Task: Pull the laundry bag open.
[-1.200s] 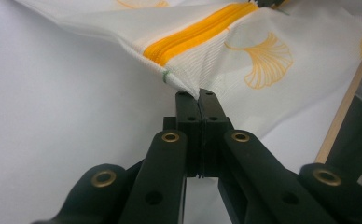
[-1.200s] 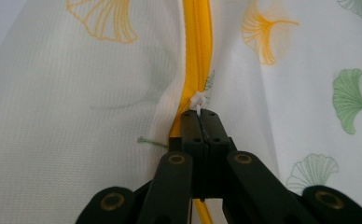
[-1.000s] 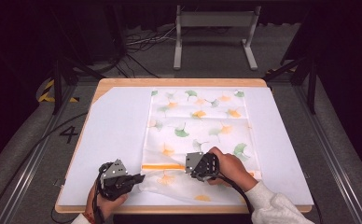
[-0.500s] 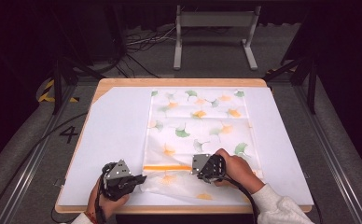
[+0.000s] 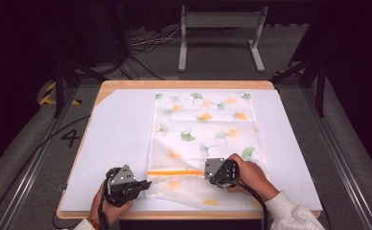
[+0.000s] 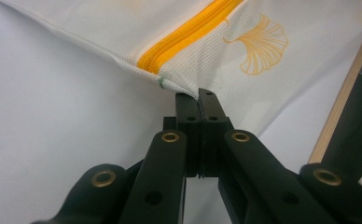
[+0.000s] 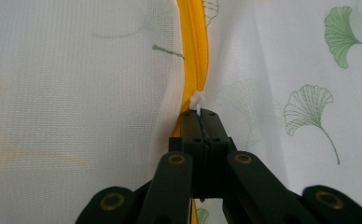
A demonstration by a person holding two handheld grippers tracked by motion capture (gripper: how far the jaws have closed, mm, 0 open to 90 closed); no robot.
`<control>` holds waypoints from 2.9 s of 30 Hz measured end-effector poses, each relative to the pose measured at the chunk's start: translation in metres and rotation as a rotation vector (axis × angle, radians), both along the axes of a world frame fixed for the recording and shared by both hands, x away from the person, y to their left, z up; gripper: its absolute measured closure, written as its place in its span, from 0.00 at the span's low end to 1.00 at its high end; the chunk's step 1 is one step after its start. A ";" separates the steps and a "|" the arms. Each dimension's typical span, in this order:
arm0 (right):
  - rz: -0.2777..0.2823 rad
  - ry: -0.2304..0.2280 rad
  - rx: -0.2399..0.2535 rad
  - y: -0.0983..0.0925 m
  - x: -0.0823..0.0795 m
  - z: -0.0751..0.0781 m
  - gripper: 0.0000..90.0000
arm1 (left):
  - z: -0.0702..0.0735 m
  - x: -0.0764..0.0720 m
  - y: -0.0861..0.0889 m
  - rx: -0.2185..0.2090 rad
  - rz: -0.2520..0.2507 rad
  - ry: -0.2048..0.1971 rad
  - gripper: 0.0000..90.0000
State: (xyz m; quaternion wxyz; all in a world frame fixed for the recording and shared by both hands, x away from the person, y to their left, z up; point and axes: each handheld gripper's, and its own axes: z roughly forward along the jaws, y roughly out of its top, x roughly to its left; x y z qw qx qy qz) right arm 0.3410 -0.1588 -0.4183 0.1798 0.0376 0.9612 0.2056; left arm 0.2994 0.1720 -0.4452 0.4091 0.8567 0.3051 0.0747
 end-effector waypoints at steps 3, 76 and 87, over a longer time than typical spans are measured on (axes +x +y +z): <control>0.006 -0.004 -0.012 -0.001 -0.001 0.001 1.00 | 0.000 0.000 0.001 -0.001 0.002 -0.004 0.99; -0.141 -0.018 0.007 -0.086 -0.017 0.011 1.00 | 0.001 -0.005 0.007 0.020 -0.011 0.008 0.99; -0.174 -0.020 -0.005 -0.102 -0.019 0.010 1.00 | 0.001 -0.007 0.008 0.021 -0.012 0.011 0.99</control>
